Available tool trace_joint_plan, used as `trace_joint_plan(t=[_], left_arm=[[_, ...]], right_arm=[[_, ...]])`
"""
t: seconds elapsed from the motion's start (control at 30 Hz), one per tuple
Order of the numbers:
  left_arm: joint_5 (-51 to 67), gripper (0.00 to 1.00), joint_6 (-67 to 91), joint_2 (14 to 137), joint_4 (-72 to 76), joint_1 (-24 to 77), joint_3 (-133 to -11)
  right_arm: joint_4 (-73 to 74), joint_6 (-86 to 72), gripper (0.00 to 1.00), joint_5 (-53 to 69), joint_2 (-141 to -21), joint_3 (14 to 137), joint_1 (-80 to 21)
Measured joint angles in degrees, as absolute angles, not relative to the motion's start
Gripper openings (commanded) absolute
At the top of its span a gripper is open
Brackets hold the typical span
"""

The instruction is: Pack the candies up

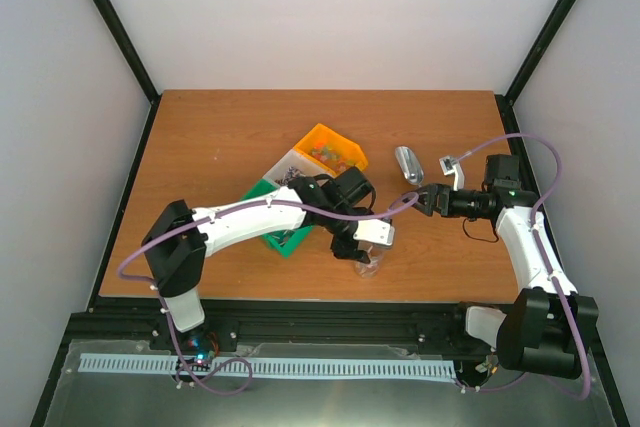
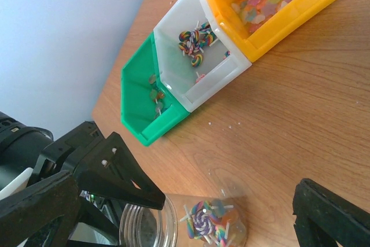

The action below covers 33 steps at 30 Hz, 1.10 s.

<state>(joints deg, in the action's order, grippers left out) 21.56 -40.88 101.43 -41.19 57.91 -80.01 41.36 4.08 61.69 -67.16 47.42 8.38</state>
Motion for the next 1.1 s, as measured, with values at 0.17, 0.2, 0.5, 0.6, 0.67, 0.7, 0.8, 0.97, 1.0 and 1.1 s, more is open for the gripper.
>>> trace_joint_plan(t=[0.17,0.2,0.5,0.6,0.67,0.7,0.8,0.97,1.0,1.1], left_arm=[[21.5,0.49,-40.9,100.2,-40.9,56.4,-78.6],[21.5,0.49,-40.9,99.9,-41.1,55.7,-78.4],[19.9,0.49,-43.4,96.2,-42.5,50.9,-75.0],[19.9,0.5,-44.2,95.3,-42.7,49.4,-74.0],[20.0,0.5,-44.6,95.1,-42.7,48.9,-73.8],[20.2,0.5,-44.7,95.1,-42.8,48.7,-73.8],[20.4,0.5,-44.9,95.1,-42.7,48.6,-73.8],[20.6,0.51,-45.1,95.3,-42.6,48.6,-73.8],[20.6,0.51,-45.1,95.3,-42.6,48.6,-73.8],[20.9,0.53,-45.5,95.3,-42.5,48.4,-73.7]], right_arm=[[41.4,4.7,1.0,61.7,-67.2,47.4,8.4],[41.4,4.9,1.0,61.7,-67.2,47.4,8.4],[41.3,6.7,1.0,62.7,-67.3,47.4,8.4],[40.2,7.6,1.0,63.6,-67.3,47.2,8.4],[38.9,7.9,0.98,63.9,-67.2,46.6,8.4],[37.9,7.9,0.97,63.9,-67.3,46.1,8.4],[35.3,8.0,0.96,63.8,-67.8,45.3,7.7],[26.6,8.6,1.0,59.4,-66.8,43.7,1.4],[25.3,8.9,1.0,58.3,-66.4,43.4,0.2],[20.5,10.8,1.0,54.1,-66.1,43.5,-2.3]])
